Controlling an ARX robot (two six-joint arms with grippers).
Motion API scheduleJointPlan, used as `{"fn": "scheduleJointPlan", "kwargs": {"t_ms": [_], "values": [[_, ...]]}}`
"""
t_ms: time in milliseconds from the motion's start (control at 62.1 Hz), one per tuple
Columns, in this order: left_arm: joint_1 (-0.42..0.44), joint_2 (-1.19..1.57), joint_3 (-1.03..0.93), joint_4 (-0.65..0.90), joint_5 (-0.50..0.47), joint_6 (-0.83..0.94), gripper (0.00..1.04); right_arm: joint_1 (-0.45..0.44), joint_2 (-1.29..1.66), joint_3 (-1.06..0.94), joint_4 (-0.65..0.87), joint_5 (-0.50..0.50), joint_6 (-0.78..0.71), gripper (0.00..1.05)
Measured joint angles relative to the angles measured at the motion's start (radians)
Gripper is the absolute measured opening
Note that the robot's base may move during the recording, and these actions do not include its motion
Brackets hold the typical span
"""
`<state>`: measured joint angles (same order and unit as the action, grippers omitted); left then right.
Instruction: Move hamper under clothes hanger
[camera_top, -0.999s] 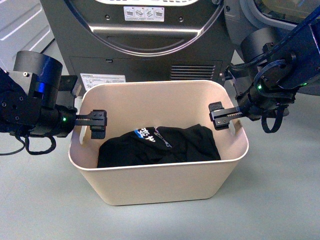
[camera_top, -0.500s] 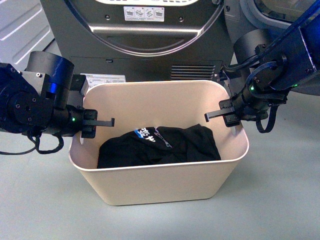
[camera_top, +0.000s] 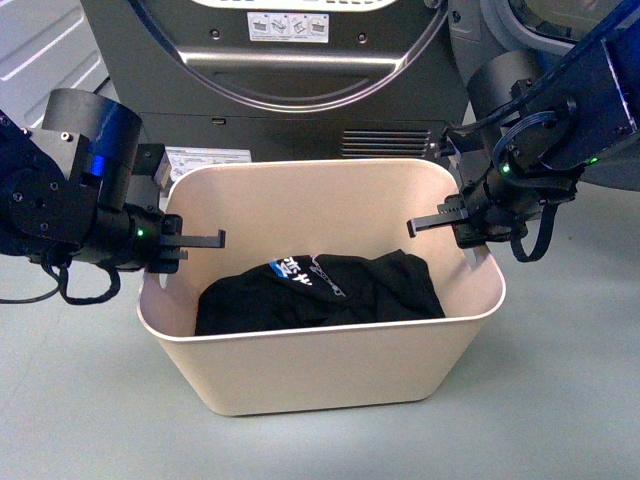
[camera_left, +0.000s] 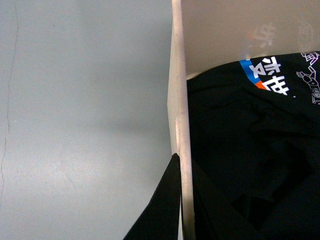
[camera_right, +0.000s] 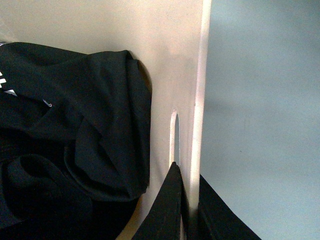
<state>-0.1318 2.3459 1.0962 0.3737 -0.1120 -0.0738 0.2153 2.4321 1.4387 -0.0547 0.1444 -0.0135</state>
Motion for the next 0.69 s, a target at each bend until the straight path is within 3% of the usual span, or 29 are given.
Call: {"fn": "scheduleJointPlan", "kwargs": {"t_ms": [693], "values": [[0.001,-0.087,-0.021,0.013,-0.024,0.000,0.04,-0.002,-0.110,-0.041,0.025,-0.019,0.000,0.03]]}}
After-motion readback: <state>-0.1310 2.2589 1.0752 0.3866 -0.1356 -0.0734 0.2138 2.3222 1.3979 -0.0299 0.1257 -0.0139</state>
